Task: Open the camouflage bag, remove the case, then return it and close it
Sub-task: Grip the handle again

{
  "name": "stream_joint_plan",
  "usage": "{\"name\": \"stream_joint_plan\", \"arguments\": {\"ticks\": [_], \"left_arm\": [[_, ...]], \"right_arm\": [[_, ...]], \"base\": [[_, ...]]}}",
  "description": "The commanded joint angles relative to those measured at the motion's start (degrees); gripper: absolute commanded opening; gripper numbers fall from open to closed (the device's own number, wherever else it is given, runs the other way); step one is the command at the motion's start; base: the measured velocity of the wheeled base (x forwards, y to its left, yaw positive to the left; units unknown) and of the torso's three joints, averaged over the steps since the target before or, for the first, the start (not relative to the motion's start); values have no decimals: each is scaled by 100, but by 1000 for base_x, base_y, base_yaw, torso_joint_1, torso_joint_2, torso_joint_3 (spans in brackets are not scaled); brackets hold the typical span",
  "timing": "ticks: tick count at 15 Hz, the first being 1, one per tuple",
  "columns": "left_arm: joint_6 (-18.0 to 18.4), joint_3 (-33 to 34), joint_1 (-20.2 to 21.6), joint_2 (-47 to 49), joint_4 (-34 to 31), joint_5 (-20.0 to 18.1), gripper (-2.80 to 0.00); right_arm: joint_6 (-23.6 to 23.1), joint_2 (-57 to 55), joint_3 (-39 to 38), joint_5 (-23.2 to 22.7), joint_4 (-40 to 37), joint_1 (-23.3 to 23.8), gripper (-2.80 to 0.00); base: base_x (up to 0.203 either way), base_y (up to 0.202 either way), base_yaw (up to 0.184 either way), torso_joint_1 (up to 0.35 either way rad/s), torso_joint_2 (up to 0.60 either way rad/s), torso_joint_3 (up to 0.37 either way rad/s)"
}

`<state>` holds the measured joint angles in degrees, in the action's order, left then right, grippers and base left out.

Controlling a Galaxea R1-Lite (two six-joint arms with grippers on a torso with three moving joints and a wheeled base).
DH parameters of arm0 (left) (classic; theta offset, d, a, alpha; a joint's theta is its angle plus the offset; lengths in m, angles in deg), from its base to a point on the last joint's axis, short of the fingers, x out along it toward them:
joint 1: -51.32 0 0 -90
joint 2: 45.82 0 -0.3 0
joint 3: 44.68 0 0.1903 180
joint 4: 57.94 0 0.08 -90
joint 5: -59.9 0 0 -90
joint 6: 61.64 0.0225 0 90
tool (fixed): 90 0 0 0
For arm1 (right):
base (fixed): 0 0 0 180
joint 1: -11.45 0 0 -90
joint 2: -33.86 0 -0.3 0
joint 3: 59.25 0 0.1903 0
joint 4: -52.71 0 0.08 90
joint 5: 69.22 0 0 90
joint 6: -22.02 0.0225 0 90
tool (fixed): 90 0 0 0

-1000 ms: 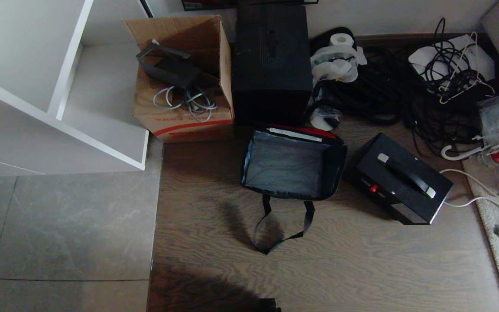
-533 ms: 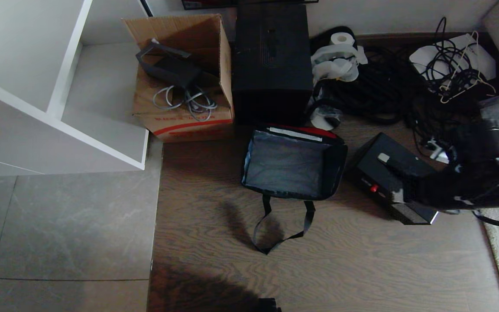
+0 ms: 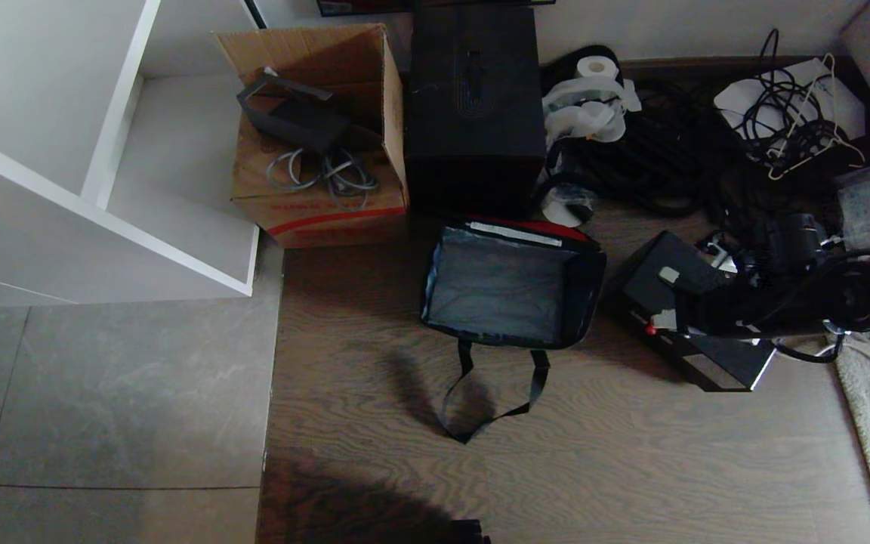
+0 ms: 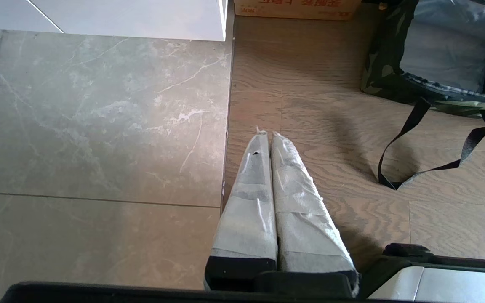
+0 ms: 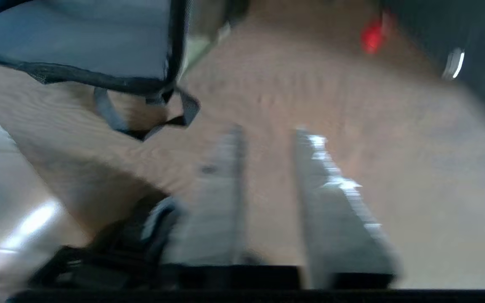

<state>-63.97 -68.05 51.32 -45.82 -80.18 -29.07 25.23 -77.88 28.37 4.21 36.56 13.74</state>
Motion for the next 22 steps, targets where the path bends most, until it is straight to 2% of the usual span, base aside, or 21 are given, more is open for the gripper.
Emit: {"name": "stream_joint_plan", "arguments": {"ticks": [1,3,4,5,7,8,9,11,12,14,17,20,22], "left_arm": [[-4,53,0,-9,2,2,-280],[-4,53,0,-9,2,2,-280],[-4,53,0,-3,2,2,-280],[-4,53,0,-8,2,2,-280],[-4,53,0,-9,2,2,-280],[-4,53,0,-1,2,2,-280],[-4,53,0,-9,2,2,-280],[-4,53,0,-9,2,2,-280],[-4,53,0,-9,2,2,-280],[-4,53,0,-9,3,2,-280],[-4,53,0,-9,2,2,-280],[-4,53,0,-9,2,2,-280],[-4,59,0,-9,2,2,-280]], "right_arm": [[-556,-38,-154,-9,113,54,0],[-1236,-136,-164,63,187,72,0],[-1658,-212,-169,247,366,126,0],[-2067,-312,-219,651,794,159,0],[-2861,-468,-481,1920,1746,177,0],[-3657,-517,-732,2626,2507,181,0],[-4178,-573,-953,2979,3038,181,0],[-4997,-797,-1512,3295,4302,132,0],[-5273,-980,-1701,3361,4908,48,0],[-5560,-1350,-1812,3731,5602,-128,0],[-6002,-1634,-1753,3883,6804,-268,0],[-6728,-1720,-1690,3922,7396,-274,0],[-6759,-1853,-1677,4390,7397,-299,0]], "base": [[0,0,0,0,0,0],[0,0,0,0,0,0],[0,0,0,0,0,0],[0,0,0,0,0,0],[0,0,0,0,0,0],[0,0,0,0,0,0],[0,0,0,0,0,0],[0,0,0,0,0,0],[0,0,0,0,0,0],[0,0,0,0,0,0],[0,0,0,0,0,0],[0,0,0,0,0,0],[0,0,0,0,0,0]]}}
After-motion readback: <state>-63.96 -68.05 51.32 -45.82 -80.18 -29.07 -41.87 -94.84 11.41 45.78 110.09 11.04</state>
